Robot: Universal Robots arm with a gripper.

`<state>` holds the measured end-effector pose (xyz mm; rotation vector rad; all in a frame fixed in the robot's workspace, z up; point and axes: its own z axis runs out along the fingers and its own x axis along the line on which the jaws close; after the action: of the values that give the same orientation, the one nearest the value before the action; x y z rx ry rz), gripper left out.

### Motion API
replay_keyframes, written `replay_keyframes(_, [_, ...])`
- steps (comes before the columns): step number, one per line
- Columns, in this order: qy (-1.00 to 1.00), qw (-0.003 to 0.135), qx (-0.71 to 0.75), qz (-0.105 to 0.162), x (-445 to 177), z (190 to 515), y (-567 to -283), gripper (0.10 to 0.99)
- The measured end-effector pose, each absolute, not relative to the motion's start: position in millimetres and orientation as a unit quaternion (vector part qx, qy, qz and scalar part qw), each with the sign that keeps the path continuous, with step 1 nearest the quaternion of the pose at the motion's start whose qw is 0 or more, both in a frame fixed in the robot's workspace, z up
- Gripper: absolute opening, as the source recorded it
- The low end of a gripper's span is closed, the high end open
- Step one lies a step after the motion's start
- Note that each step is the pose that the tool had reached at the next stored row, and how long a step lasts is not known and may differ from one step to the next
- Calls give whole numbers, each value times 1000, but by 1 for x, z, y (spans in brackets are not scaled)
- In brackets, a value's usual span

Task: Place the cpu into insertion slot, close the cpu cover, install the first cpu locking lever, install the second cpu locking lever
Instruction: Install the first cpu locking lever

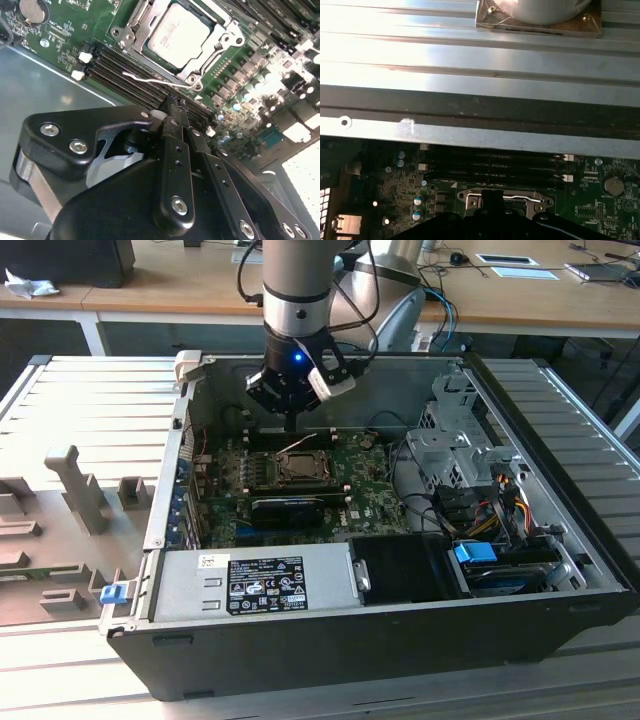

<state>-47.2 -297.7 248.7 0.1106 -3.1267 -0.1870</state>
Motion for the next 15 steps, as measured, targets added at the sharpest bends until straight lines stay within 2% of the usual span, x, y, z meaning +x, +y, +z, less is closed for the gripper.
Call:
replay_keyframes(4, [-998,3,35,-60,-40,242,-297,106])
replay_keyframes(8, [-997,-13,37,-59,-40,241,-297,106])
replay_keyframes(15, [-997,-14,36,-61,-34,227,-292,106])
